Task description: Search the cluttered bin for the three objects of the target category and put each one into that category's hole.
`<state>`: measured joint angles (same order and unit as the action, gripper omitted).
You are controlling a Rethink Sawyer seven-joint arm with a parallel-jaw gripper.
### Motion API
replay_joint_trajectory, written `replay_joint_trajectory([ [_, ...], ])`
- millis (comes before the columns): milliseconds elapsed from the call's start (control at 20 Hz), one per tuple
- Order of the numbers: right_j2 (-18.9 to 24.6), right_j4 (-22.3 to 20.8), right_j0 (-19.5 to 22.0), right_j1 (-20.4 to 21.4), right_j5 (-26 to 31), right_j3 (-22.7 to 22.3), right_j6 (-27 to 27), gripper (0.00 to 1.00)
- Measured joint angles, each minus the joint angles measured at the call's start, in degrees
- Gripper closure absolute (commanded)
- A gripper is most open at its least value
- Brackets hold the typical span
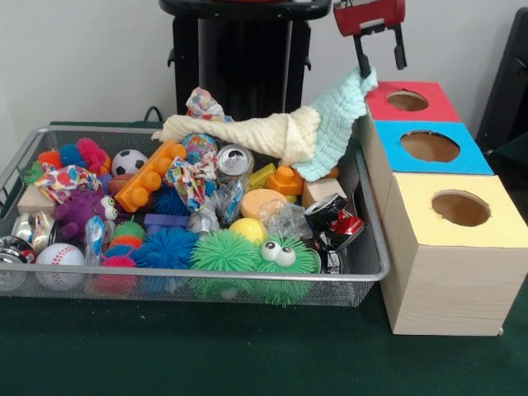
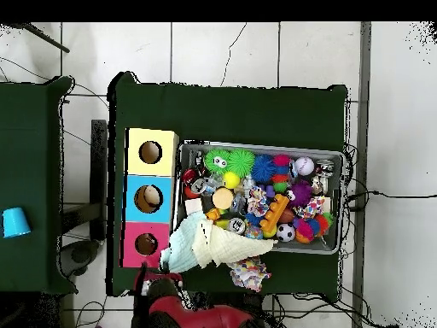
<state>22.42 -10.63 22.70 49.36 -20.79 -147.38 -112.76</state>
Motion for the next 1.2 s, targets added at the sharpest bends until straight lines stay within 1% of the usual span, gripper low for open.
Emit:
replay_joint_trajectory([
  [150, 0.0, -3.8, 1.8, -1.0, 0.0, 0.1, 0.0, 0.00],
  [200, 0.0, -6.5, 3.4, -1.4, 0.0, 0.1, 0.0, 0.00],
  [350, -0.1, -10.8, 6.4, -1.7, 0.1, 0.4, 0.0, 0.00],
  [400, -0.5, -13.9, 8.6, -1.7, 0.5, 0.8, 0.0, 0.00],
  [450, -0.8, -15.6, 9.7, -1.7, 0.9, 1.1, 0.0, 0.00],
  [550, -1.2, -17.6, 11.0, -1.6, 1.5, 1.4, 0.0, 0.00],
  [600, -1.5, -20.7, 13.0, -1.4, 3.0, 2.2, 0.0, 0.00],
  [800, -1.4, -25.2, 16.7, -0.5, 6.9, 3.8, 0.0, 0.00],
  [1000, -0.7, -28.7, 20.0, 0.6, 11.3, 5.2, 0.0, 0.00],
  [1200, 0.4, -31.4, 21.8, 1.6, 14.4, 6.3, 0.0, 0.00],
])
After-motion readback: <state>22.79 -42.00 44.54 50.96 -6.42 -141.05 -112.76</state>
